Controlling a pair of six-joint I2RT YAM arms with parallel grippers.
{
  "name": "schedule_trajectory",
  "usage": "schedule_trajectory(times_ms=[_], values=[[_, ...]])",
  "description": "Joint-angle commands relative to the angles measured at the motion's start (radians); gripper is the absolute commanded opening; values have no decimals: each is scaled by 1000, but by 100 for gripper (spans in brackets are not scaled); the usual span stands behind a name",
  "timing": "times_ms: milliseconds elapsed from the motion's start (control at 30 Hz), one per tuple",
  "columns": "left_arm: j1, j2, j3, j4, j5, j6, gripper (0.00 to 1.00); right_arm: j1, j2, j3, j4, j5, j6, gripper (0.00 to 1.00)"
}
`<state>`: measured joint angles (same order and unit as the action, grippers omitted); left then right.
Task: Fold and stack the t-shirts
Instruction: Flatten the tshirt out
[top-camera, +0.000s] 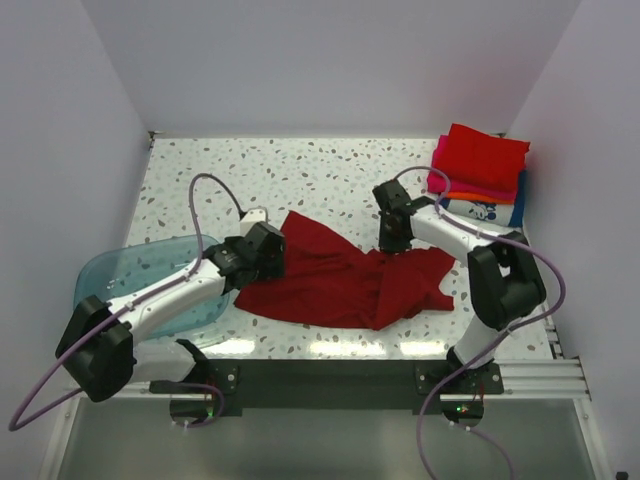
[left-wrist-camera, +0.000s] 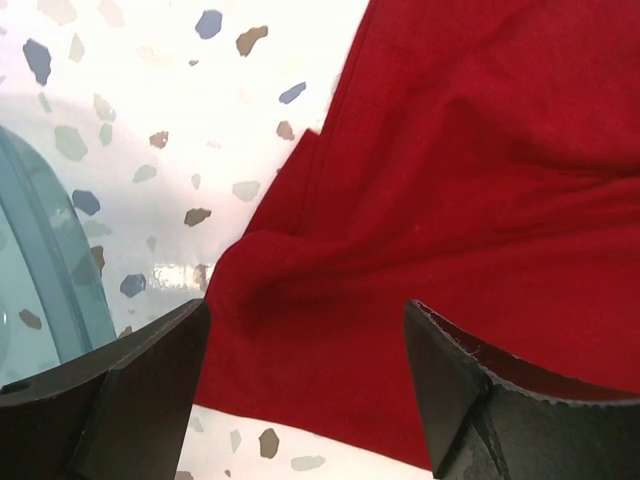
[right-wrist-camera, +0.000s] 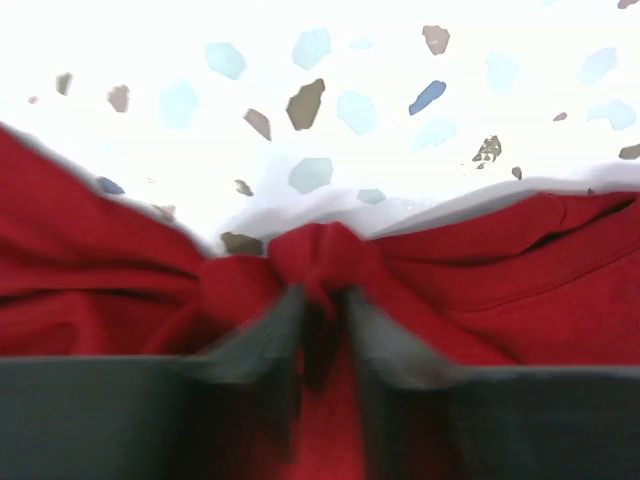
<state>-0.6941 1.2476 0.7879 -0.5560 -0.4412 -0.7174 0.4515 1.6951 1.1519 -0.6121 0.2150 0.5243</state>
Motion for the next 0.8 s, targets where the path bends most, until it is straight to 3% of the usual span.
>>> schedule_trajectory(times_ms=[0, 33, 233, 433, 767], values=[[-2, 24, 72, 64, -1, 47, 83, -8, -35, 5, 17, -15, -7, 16], [-2, 48, 85, 79, -2, 59, 83, -8, -96, -12, 20, -16, -6, 0], [-2, 246, 250, 146, -4, 110, 83, -5, -397, -202, -43, -34, 36, 0], [16, 522, 465, 133, -138, 157, 81, 18, -652, -412, -144, -69, 111, 0], [90, 785, 723, 177, -194, 165, 72, 59, -874, -429, -301, -104, 169, 0]])
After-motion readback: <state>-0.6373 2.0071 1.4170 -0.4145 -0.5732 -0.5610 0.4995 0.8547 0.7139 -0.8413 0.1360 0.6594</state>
